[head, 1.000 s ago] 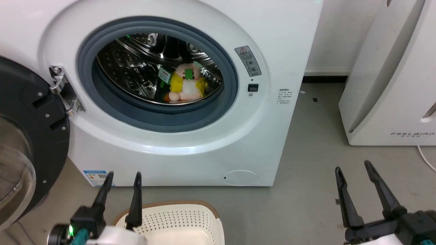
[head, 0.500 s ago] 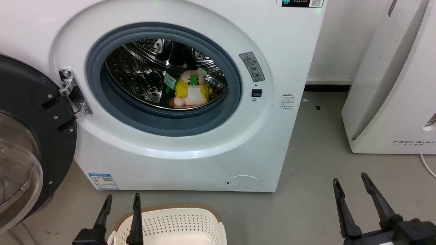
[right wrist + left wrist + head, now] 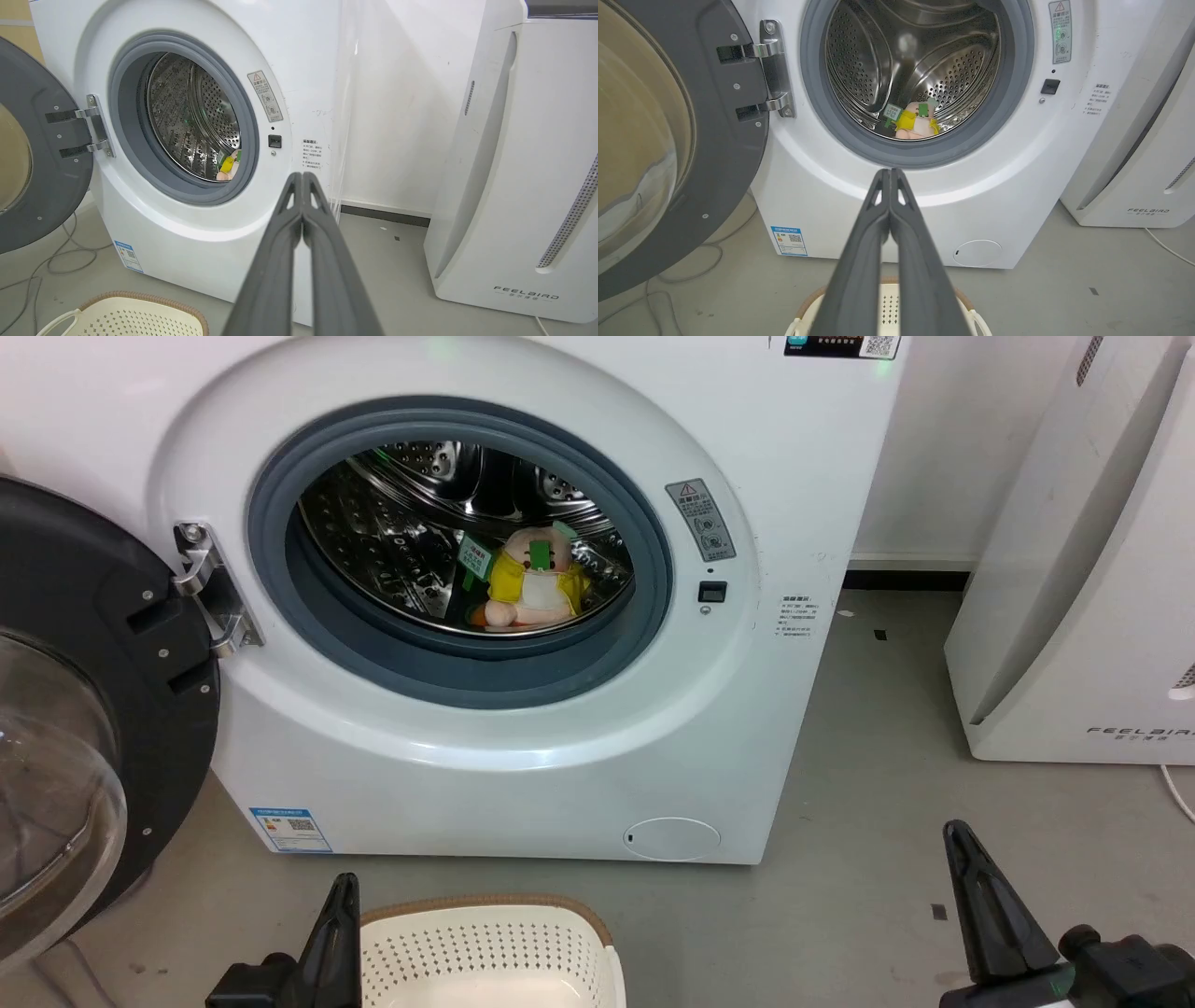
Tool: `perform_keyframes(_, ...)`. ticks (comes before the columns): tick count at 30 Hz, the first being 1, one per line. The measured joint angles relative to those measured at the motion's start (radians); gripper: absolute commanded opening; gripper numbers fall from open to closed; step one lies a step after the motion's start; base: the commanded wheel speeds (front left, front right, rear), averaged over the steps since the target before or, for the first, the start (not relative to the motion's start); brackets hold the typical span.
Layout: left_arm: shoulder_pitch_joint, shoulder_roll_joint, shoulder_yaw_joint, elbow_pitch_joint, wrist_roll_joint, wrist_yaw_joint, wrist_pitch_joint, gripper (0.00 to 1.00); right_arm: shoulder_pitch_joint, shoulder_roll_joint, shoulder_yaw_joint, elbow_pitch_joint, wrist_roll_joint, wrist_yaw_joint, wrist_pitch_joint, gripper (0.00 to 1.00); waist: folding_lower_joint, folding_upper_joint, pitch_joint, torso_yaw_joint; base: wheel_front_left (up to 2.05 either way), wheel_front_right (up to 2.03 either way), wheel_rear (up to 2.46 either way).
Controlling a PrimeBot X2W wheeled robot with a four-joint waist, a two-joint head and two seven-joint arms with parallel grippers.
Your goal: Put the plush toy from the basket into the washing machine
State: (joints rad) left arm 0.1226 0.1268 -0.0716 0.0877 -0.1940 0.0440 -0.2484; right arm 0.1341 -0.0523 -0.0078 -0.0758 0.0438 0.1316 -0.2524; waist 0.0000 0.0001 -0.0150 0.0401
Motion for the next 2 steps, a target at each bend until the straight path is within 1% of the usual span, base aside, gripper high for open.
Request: perform_keyframes(2,0.000,0.000,0.001,0.000,0.001,0.000,0.003,0.00,0.000,0.000,0.000,0.001,0.000,0.000,0.006,0.00,0.0000,0.0000,0.000,-0.001,0.00,0.00,0.00)
